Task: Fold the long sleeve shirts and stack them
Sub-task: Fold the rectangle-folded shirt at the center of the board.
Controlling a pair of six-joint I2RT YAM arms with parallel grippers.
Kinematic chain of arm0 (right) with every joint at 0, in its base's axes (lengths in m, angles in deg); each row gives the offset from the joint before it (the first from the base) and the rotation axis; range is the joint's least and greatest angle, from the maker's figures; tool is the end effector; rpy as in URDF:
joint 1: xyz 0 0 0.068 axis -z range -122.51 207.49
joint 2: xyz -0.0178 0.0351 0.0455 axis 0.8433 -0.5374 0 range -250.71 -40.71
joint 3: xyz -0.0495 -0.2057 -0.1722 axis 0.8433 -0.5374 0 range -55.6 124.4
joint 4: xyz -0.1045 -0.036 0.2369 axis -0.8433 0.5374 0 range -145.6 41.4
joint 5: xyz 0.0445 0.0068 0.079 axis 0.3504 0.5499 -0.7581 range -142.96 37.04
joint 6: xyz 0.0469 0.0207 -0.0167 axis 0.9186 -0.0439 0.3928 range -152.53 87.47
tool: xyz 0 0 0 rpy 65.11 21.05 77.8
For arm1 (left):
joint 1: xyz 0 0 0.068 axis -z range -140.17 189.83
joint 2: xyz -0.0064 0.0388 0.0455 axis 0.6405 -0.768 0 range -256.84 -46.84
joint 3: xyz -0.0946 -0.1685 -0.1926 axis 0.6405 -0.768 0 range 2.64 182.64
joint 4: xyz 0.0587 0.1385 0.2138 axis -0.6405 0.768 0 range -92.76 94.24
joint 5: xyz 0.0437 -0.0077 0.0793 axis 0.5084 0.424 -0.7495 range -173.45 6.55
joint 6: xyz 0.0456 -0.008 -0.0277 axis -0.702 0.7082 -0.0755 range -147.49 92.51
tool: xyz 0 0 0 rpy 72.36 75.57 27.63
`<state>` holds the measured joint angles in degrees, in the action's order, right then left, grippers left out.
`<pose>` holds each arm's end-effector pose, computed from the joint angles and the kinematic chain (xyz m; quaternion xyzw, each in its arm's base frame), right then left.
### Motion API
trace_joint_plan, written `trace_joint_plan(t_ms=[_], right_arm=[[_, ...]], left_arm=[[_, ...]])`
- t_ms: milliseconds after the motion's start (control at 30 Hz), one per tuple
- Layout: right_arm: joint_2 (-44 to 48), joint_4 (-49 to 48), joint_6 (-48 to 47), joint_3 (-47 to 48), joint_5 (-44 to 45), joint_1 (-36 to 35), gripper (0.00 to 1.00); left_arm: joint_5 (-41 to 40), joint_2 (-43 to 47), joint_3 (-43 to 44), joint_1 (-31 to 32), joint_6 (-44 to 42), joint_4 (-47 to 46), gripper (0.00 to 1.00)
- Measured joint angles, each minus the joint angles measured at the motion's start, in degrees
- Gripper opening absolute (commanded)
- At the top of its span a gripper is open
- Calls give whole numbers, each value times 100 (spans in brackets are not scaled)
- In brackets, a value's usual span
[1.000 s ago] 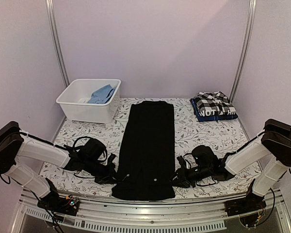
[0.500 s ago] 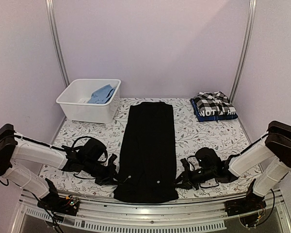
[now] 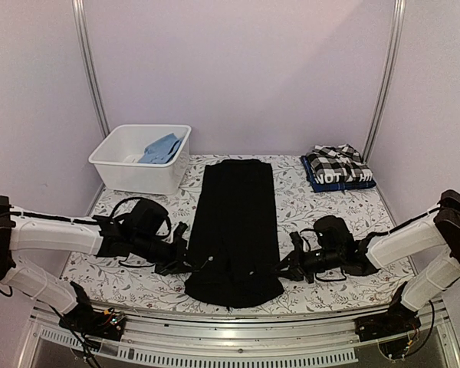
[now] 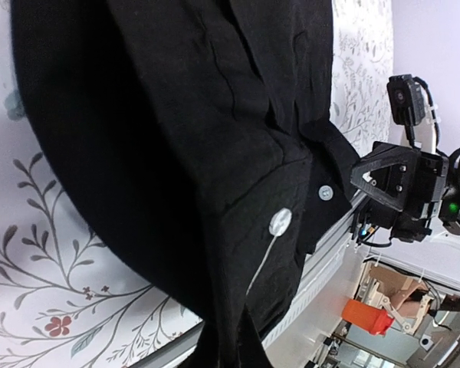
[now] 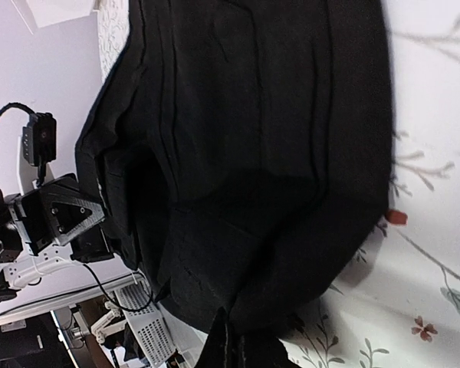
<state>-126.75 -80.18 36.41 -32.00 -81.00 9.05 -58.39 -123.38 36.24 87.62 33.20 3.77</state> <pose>0.1544 0.1993 0.1227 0.0504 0.8766 0.4773 0.0356 0.1552 -0.1936 0.1666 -0.0282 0.9184 -0.3934 0.0325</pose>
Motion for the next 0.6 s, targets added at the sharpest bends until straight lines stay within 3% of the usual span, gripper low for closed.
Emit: trace_joint_plan(t_ms=[367,600], right_arm=[[-505,28,-201,953,-127,466,0],[-474,31,-232,627,-249,385,0]], left_arm=[[162,-356,468,-634,2,-22,0],[315,-59,-337,-393,203,-101,0]])
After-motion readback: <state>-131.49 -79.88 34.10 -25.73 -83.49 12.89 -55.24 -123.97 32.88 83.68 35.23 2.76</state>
